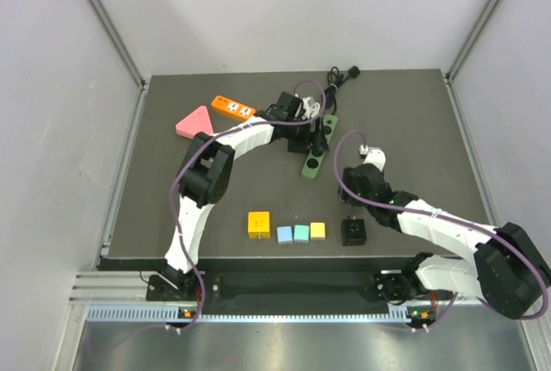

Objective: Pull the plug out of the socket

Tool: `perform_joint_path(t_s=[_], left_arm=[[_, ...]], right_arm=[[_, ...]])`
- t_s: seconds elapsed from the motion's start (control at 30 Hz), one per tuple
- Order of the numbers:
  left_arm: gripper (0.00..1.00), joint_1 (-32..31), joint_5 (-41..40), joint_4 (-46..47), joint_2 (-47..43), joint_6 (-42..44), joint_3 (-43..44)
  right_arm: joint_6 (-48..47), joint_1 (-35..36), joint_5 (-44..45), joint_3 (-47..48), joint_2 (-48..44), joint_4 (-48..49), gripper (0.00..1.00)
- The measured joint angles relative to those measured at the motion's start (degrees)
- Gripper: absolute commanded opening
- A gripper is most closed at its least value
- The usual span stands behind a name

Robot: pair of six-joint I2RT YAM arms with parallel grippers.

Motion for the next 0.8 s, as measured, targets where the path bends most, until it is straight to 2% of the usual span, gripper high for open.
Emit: perform_joint_path(t_s=[0.1, 0.2, 0.4, 0.8], left_arm=[[0.84, 0.2, -0.3, -0.4, -2.3, 0.0, -0.6], [0.84, 0.3, -0.6, -0.4, -6.4, 0.0, -3.1], [0.83, 0.7, -0.7, 0.6, -15.2, -0.1, -8.3], [0.82, 1.0, -0.5, 4.9, -26.5, -0.5, -25.3]], right_arm=[[0.0, 2.0, 3.5, -1.8, 0.5, 4.5, 0.02], [0.0, 3.6, 6.5, -3.9, 1.3, 8.9, 0.12], [-0.6, 4.6, 9.9, -6.3, 3.7, 15.3, 0.23], [-0.6, 7.6, 14.3, -7.0, 4.9, 18.3, 0.70]])
